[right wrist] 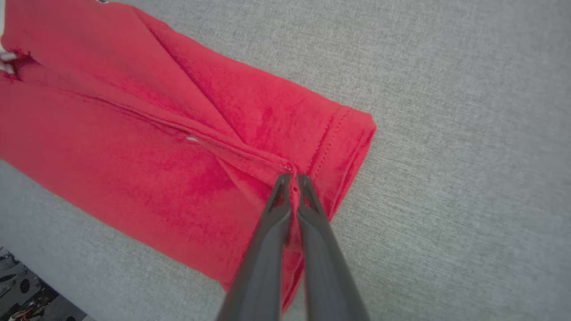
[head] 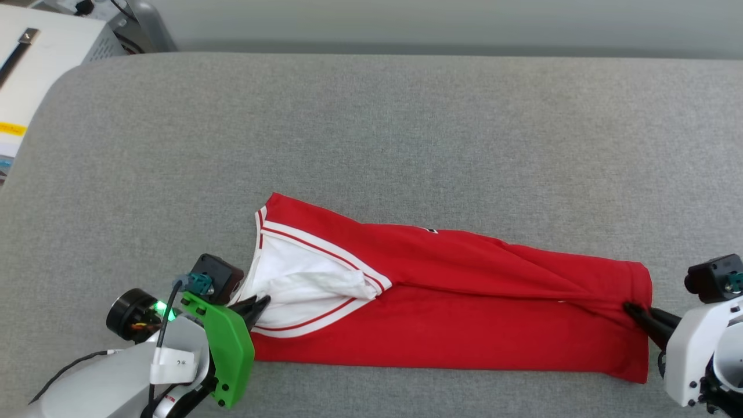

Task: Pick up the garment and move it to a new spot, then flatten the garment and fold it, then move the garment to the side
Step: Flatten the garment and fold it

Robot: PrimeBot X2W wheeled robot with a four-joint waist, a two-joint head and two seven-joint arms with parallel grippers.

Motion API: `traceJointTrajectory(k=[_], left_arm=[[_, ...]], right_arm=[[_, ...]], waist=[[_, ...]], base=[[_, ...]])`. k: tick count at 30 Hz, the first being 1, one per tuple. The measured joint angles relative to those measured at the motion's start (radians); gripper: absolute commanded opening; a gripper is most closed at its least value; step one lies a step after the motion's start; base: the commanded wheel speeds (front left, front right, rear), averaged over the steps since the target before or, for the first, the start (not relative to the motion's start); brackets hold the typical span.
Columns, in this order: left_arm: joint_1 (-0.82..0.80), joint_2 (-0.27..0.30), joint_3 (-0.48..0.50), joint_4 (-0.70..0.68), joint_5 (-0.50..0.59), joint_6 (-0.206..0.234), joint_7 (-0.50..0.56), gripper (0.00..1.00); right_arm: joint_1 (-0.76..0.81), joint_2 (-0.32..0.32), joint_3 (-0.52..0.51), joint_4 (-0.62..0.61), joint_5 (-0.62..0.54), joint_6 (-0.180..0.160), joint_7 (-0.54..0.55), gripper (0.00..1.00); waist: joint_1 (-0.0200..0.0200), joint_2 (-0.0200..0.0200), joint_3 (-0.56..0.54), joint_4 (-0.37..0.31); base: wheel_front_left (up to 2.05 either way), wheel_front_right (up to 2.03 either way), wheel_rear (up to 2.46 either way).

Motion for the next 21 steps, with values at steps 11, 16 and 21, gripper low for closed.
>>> traceJointTrajectory(k=[11, 16, 21], left_arm=[[0.035, -0.08, 0.036, 0.135, 0.006, 0.032, -0.129, 1.0], [0.059, -0.076, 0.105, 0.115, 0.038, 0.154, -0.267, 1.0], [0.094, -0.079, 0.226, 0.059, 0.108, 0.286, -0.309, 1.0]], right_arm=[[0.003, 0.062, -0.02, 0.039, 0.004, 0.0, -0.004, 1.0], [0.012, 0.054, -0.131, -0.04, 0.094, 0.0, -0.008, 1.0], [0.043, 0.017, -0.249, -0.079, 0.188, 0.0, 0.076, 1.0]], waist=[[0.0, 0.0, 0.031, 0.001], [0.0, 0.0, -0.012, 0.004], [0.0, 0.0, -0.034, 0.017]], base=[[0.0, 0.0, 0.0], [0.0, 0.0, 0.0], [0.0, 0.0, 0.0]])
